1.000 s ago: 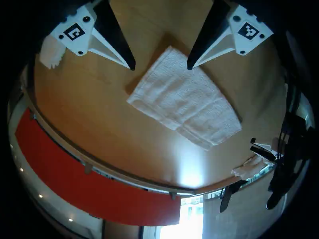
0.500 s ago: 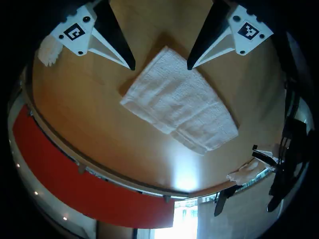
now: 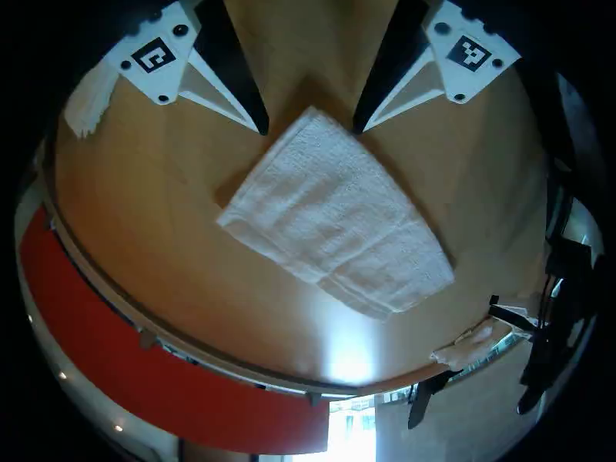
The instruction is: Fold towel
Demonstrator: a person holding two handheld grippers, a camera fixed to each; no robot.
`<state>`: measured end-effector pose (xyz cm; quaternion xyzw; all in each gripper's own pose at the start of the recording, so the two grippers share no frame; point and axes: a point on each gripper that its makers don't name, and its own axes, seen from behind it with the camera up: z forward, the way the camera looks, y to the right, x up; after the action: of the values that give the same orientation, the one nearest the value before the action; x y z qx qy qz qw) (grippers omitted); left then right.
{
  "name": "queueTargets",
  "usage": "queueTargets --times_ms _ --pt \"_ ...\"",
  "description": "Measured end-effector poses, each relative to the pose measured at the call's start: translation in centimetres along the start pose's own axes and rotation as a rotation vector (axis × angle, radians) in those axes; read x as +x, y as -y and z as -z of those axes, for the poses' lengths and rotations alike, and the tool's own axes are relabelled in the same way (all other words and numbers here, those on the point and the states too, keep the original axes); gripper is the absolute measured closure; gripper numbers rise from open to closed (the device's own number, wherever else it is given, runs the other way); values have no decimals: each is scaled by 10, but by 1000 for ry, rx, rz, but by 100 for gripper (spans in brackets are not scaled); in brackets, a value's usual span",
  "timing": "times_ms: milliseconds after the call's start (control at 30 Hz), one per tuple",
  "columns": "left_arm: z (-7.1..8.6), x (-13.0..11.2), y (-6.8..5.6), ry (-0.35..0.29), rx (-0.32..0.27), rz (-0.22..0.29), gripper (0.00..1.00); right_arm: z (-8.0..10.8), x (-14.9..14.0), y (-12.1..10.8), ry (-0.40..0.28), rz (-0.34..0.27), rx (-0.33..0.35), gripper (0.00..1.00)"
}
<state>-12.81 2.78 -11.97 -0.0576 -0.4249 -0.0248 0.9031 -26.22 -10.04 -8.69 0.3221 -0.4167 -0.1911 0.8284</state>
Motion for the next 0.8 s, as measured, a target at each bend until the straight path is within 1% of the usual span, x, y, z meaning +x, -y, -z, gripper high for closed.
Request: queueTargets --times_ms 100,233,267,300,467,633,700,800 --pt "1 -2 1 3 2 3 20 -1 -6 1 17 3 9 31" --pt "2 -4 2 4 2 6 21 -1 -10 4 35 3 28 46" --pt "2 -4 2 5 2 6 20 -2 -11 5 38 2 32 49" --pt "2 -5 2 5 2 7 20 -2 -11 5 39 2 34 50" --pt "2 -6 0 7 -1 7 20 -1 -9 6 35 -3 40 66" --pt "2 -8 -1 11 -3 7 20 -1 -8 6 37 -11 42 85" --pt "2 -9 -1 12 -3 6 20 0 -8 7 35 -16 46 91" --pt "2 -9 -1 11 -4 7 20 1 -5 7 30 -26 47 94"
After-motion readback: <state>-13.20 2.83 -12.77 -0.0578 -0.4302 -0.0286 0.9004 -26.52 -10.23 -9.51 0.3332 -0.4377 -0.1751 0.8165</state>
